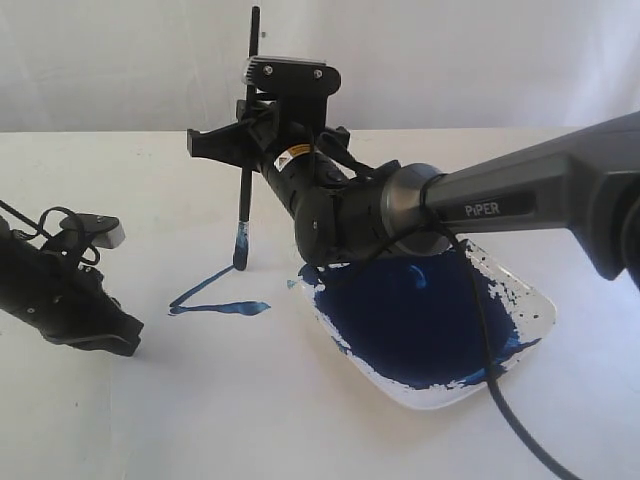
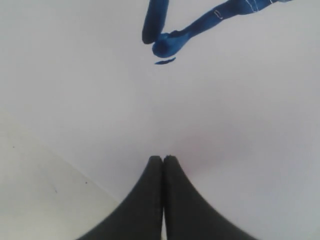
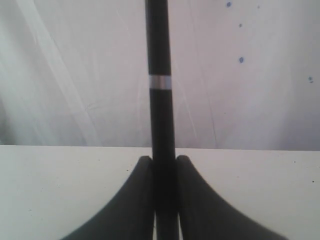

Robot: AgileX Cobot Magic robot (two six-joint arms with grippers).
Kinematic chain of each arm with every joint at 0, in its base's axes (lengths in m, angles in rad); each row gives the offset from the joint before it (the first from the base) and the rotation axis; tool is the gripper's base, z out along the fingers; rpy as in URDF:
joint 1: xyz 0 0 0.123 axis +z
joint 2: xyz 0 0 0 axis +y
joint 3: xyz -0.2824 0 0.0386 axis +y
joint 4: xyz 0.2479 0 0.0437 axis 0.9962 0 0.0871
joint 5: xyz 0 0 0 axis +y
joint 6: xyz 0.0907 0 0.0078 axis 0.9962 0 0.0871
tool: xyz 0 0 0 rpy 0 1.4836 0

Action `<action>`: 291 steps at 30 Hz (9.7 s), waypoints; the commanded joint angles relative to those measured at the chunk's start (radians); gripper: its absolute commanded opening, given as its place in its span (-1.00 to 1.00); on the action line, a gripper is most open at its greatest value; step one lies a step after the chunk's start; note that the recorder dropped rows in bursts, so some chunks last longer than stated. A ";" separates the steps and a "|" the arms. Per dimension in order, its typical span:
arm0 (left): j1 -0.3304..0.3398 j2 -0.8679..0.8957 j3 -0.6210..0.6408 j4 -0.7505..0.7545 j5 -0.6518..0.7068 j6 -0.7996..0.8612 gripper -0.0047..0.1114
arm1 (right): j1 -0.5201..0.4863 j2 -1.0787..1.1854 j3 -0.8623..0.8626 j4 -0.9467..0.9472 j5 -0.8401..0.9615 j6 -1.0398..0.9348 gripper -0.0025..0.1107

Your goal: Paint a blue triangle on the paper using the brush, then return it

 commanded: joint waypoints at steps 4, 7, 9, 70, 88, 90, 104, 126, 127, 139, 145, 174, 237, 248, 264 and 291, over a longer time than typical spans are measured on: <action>-0.001 -0.002 0.009 -0.007 0.011 0.003 -0.92 | -0.006 -0.003 -0.004 0.001 0.004 -0.016 -0.96; -0.001 -0.002 0.009 -0.007 0.011 0.003 -0.92 | -0.006 -0.009 -0.002 0.001 0.031 -0.064 -0.96; -0.001 -0.002 0.009 -0.007 0.011 0.003 -0.92 | -0.006 -0.022 -0.002 0.001 0.070 -0.067 -0.96; -0.001 -0.002 0.009 -0.010 0.011 0.003 -0.92 | -0.006 -0.138 -0.002 0.005 0.249 -0.166 -0.96; -0.001 -0.002 0.009 -0.010 0.011 0.003 -0.92 | -0.006 -0.030 -0.002 -0.001 0.000 -0.028 -0.96; -0.001 -0.002 0.009 -0.010 0.011 0.003 -0.92 | -0.006 -0.022 -0.002 -0.001 -0.019 -0.001 -0.96; -0.001 -0.002 0.009 -0.010 0.011 0.003 -0.92 | -0.006 -0.003 -0.002 -0.001 -0.048 0.040 -0.96; -0.001 -0.002 0.009 -0.010 0.015 0.003 -0.92 | -0.006 -0.003 -0.002 -0.001 -0.048 0.038 -0.96; -0.001 -0.002 0.009 -0.010 0.015 0.003 -0.92 | -0.006 -0.002 -0.002 -0.001 -0.045 0.037 -0.96; -0.001 -0.002 0.009 -0.010 0.010 0.003 -0.92 | -0.006 0.023 -0.002 0.001 -0.027 -0.012 -0.96; -0.001 -0.002 0.009 -0.010 0.012 0.003 -0.92 | -0.006 -0.027 -0.002 0.001 0.069 -0.014 -0.96; -0.001 -0.265 -0.100 0.031 0.231 -0.052 -0.92 | -0.128 -0.522 0.068 0.003 0.787 -0.231 -0.96; -0.001 -0.618 -0.036 -0.085 0.250 -0.022 -0.92 | -0.682 -0.220 0.337 0.320 0.821 0.400 -0.96; -0.001 -0.618 -0.036 -0.085 0.250 -0.022 -0.92 | -0.682 -0.174 0.337 0.361 0.816 0.400 -0.72; -0.001 -0.618 -0.036 -0.085 0.245 -0.022 -0.92 | -0.684 -0.374 0.337 0.003 0.986 0.355 -0.01; -0.001 -0.618 -0.036 -0.085 0.252 -0.020 -0.92 | -0.649 -1.423 0.788 -0.197 0.867 -0.136 -0.96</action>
